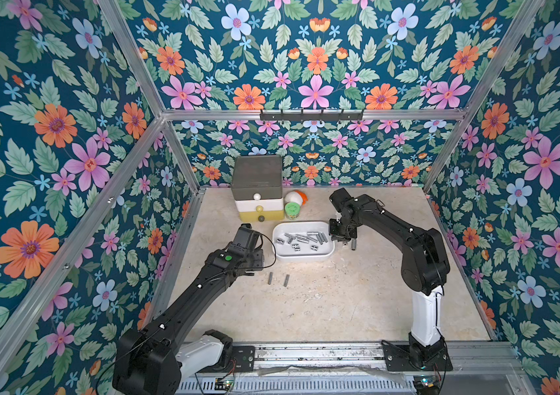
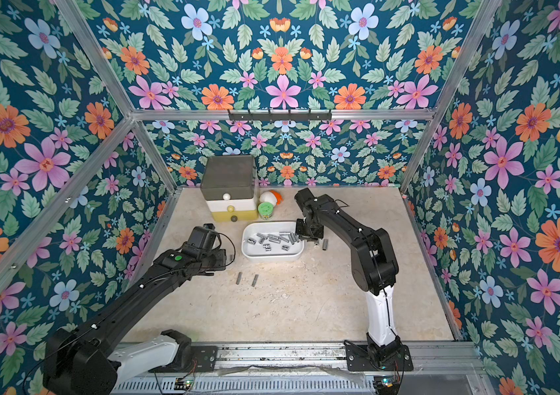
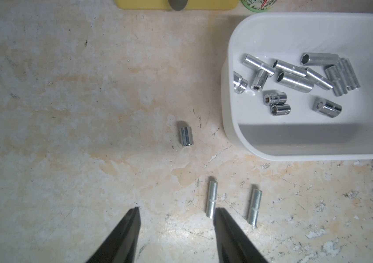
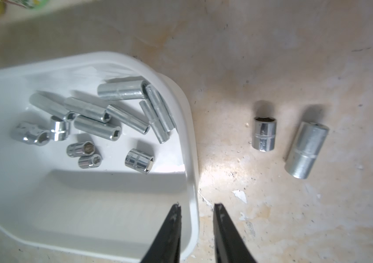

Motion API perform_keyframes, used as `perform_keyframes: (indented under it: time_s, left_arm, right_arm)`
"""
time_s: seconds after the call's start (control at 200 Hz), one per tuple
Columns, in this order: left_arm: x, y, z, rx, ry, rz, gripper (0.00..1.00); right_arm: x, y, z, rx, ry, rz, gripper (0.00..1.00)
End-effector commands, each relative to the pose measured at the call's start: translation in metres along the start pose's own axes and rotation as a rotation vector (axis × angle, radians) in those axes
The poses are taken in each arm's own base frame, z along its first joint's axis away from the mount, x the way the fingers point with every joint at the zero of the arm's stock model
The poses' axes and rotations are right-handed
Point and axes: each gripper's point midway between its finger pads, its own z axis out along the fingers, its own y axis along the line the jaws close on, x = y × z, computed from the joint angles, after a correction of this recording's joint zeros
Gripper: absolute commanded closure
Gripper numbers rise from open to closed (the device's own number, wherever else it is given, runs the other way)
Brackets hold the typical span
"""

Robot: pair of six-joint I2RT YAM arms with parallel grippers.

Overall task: Take out the socket from the storage box
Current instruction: Adjust the storage box at the center of the board.

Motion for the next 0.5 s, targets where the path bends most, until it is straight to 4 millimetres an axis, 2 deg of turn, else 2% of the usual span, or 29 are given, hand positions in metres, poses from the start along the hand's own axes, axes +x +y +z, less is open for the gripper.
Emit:
perform_keyframes:
  time_s: [0.0, 0.075, 0.165, 0.255, 0.4, 0.495]
  left_arm:
    - [-0.002, 0.000, -0.001, -0.003, -0.008, 0.002, 0.41]
    - [-0.003, 0.000, -0.002, -0.002, -0.011, 0.001, 0.41]
    - [-0.003, 0.000, -0.003, -0.001, -0.014, -0.001, 0.42]
    - [-0.005, 0.001, -0.005, -0.001, -0.026, -0.005, 0.42]
    - [-0.008, 0.003, -0.007, -0.009, -0.042, -0.008, 0.41]
    - [-0.007, 0.003, -0.006, -0.015, -0.038, -0.007, 0.41]
  right_arm:
    - [-0.007, 0.002, -0.020, 0.009, -0.069, -0.059, 0.70]
    - [-0.013, 0.016, -0.031, -0.014, -0.128, -0.126, 0.70]
    - [-0.018, 0.039, -0.032, -0.016, -0.180, -0.233, 0.70]
    - [-0.021, 0.063, -0.018, -0.007, -0.188, -0.337, 0.70]
    - [-0.041, 0.099, 0.000, -0.018, -0.219, -0.445, 0.71]
    - [-0.051, 0.111, 0.016, -0.016, -0.199, -0.491, 0.72]
